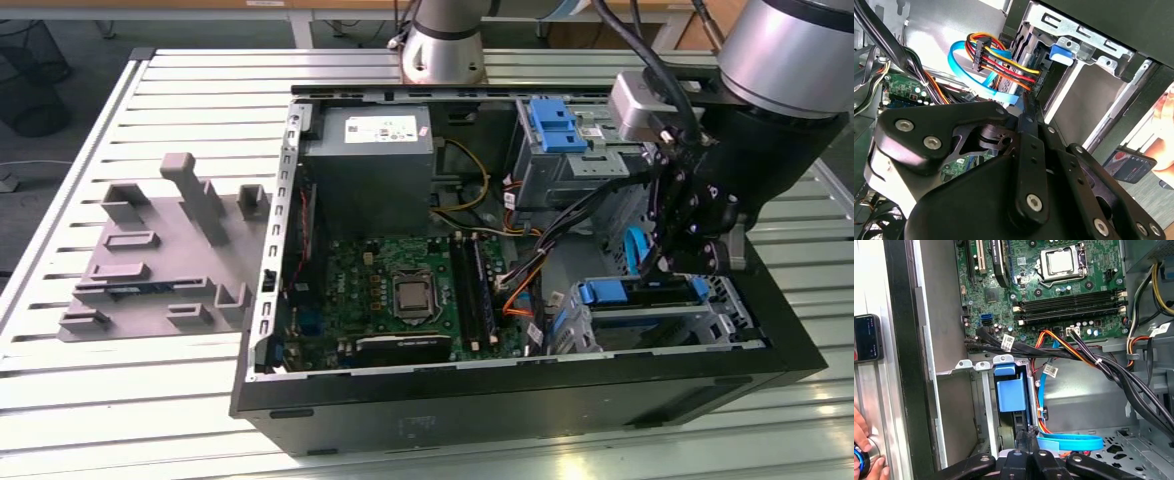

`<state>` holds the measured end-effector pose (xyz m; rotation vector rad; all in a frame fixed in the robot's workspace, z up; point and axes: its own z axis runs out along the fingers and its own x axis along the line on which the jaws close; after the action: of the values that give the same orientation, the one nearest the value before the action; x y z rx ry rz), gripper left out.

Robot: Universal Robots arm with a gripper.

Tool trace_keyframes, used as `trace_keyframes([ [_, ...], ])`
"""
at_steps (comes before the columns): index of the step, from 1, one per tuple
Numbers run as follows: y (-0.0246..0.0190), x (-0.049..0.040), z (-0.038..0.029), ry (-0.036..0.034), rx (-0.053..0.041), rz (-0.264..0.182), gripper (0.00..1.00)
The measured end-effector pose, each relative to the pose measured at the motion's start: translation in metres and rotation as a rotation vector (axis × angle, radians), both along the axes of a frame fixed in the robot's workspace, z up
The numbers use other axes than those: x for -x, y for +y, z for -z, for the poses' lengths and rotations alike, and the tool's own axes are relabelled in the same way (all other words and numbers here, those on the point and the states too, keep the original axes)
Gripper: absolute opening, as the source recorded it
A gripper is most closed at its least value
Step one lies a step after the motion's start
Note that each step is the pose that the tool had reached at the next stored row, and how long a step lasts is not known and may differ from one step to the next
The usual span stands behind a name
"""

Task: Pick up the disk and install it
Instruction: 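Insert the second disk wire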

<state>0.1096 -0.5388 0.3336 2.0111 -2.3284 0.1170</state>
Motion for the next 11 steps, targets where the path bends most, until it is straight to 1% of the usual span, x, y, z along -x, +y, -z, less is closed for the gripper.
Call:
trace_keyframes([
  [5, 0.0000, 0.0000, -0.0006, 0.0000, 0.0002, 0.000, 0.11],
  [11, 0.0000, 0.0000, 0.0017, 0.0000, 0.0010, 0.000, 0.11],
])
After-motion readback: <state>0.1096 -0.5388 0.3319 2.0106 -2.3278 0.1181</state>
